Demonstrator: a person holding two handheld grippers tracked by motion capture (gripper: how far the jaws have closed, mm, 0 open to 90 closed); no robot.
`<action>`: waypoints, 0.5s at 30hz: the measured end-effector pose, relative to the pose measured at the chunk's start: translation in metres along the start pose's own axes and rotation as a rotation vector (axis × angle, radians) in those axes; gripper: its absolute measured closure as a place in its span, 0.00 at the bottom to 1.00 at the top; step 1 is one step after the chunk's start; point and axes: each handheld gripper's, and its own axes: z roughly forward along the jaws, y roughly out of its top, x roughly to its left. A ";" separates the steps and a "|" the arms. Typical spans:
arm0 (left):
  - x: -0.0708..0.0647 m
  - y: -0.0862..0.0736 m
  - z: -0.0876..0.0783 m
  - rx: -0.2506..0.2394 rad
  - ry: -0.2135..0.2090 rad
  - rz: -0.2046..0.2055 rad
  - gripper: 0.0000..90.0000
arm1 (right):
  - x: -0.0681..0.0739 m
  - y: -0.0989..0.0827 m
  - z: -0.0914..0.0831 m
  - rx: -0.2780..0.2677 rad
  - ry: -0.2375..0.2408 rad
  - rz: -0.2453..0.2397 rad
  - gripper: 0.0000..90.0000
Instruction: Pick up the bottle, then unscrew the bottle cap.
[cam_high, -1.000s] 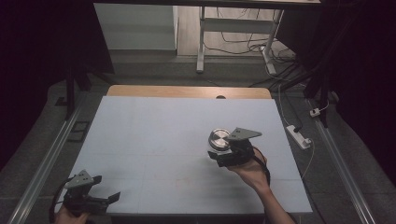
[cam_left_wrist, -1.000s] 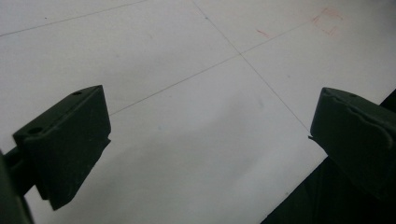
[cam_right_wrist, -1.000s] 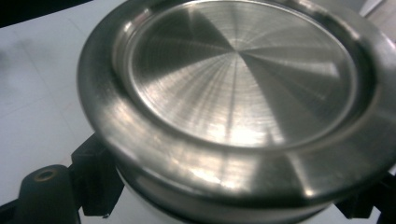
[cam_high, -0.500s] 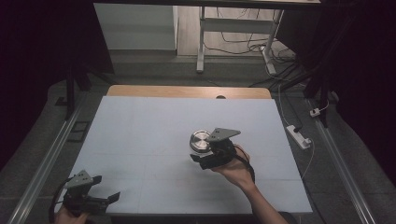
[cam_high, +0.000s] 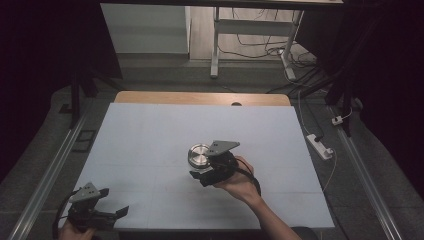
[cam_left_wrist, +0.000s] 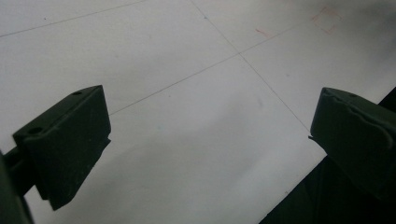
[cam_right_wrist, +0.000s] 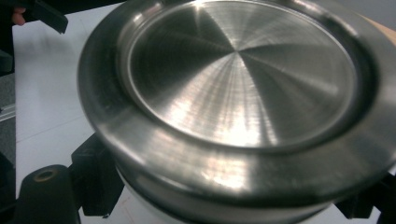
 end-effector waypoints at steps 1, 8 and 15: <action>0.000 0.000 0.000 0.000 0.000 0.000 0.00 | 0.001 0.000 0.000 0.002 0.001 -0.002 0.17; 0.000 0.000 0.000 0.003 -0.003 -0.004 0.00 | 0.003 -0.001 -0.001 -0.003 0.009 -0.006 0.17; 0.000 0.002 -0.001 -0.023 -0.012 0.003 0.00 | 0.003 0.000 -0.003 -0.012 0.013 -0.008 0.17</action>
